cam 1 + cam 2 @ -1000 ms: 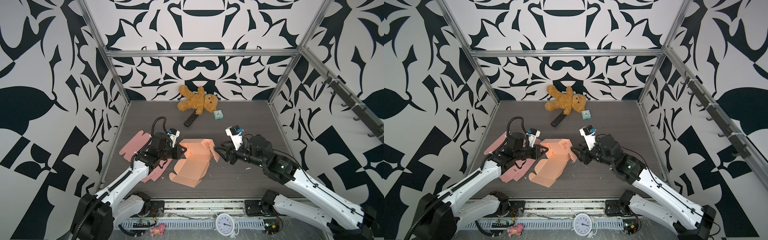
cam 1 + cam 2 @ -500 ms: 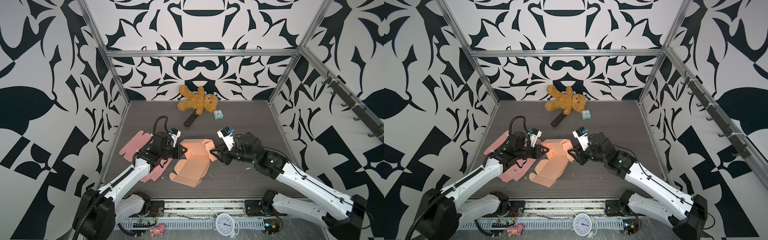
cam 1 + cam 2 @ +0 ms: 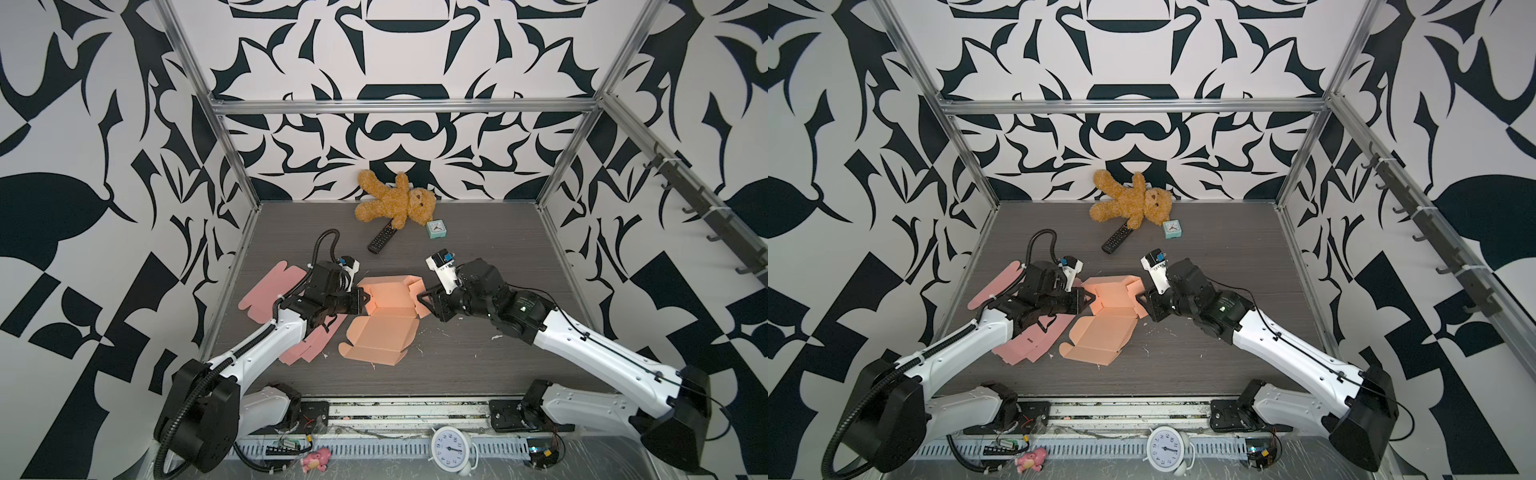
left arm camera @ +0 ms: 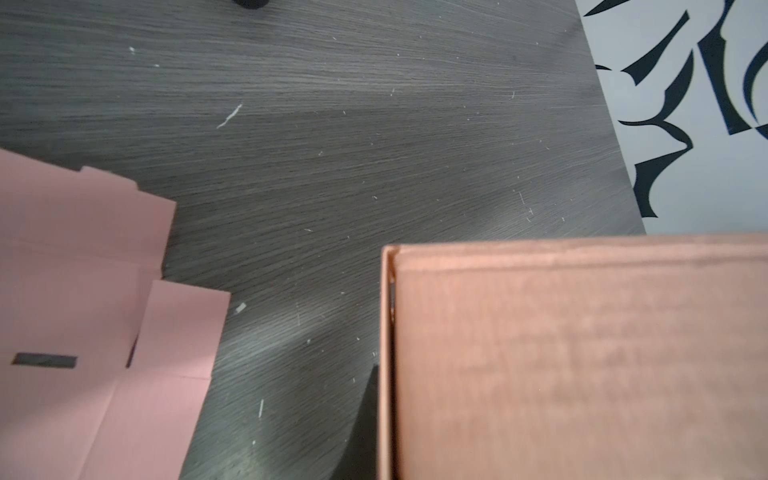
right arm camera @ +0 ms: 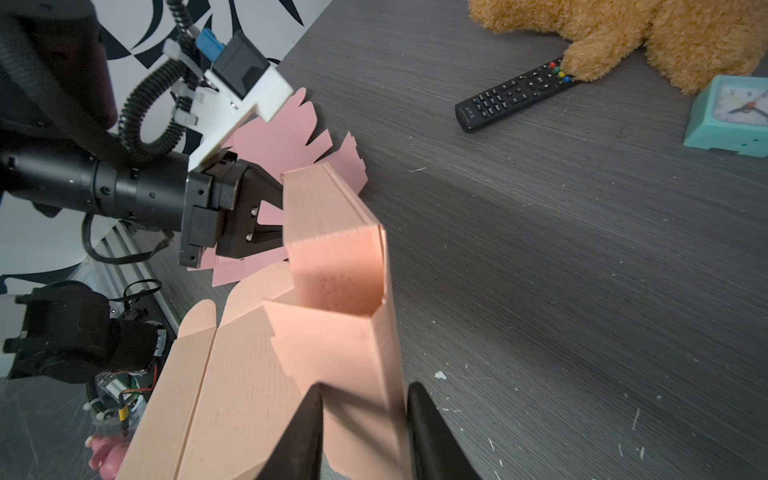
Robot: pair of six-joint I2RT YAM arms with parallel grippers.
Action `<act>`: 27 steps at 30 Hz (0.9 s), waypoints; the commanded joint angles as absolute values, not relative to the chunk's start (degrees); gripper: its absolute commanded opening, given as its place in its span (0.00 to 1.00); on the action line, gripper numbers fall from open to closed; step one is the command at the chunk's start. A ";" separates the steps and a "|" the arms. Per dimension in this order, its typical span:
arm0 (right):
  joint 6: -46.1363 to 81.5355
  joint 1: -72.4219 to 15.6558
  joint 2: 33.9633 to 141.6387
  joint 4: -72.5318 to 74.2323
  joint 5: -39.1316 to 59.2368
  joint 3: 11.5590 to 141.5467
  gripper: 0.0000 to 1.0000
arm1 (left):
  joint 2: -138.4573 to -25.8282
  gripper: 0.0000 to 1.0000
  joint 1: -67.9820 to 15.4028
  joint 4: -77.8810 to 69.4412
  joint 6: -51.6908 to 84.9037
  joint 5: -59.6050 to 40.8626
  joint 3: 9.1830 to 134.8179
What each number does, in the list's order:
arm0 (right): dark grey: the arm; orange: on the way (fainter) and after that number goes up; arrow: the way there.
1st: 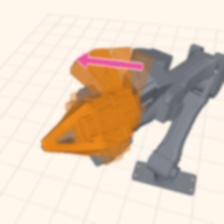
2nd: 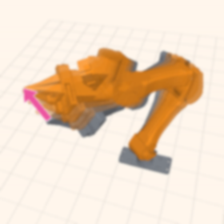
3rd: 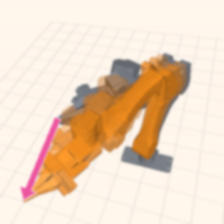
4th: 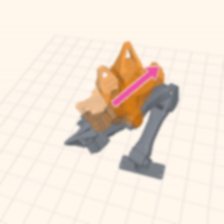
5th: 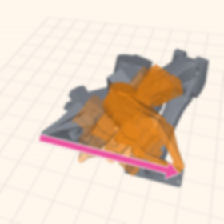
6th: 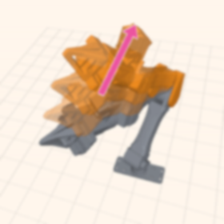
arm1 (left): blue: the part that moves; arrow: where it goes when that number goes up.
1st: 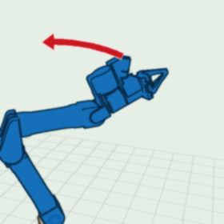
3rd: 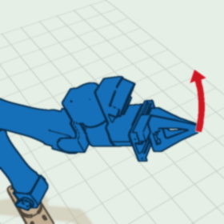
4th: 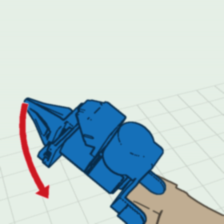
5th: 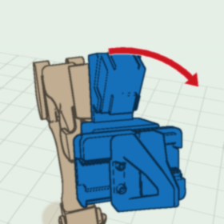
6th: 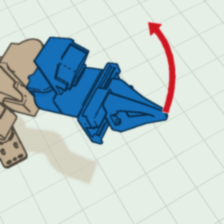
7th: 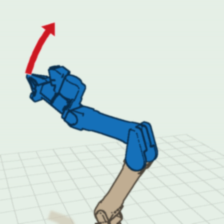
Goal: Fold the paper box
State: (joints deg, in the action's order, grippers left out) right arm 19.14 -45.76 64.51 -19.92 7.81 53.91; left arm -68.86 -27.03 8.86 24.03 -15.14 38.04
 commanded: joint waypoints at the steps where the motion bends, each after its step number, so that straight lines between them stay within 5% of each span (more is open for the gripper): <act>1: 20.60 -46.14 65.86 -20.14 4.62 56.51 0.35 | -69.74 0.01 -27.74 8.55 24.87 -10.73 40.22; 15: 21.38 -47.33 70.02 -18.63 2.22 57.87 0.33 | -71.72 0.01 -31.93 6.19 26.60 -8.18 40.26; 27: 24.17 -53.42 74.92 -25.50 -12.64 63.18 0.34 | -71.55 0.00 -35.96 4.39 30.62 -1.79 39.55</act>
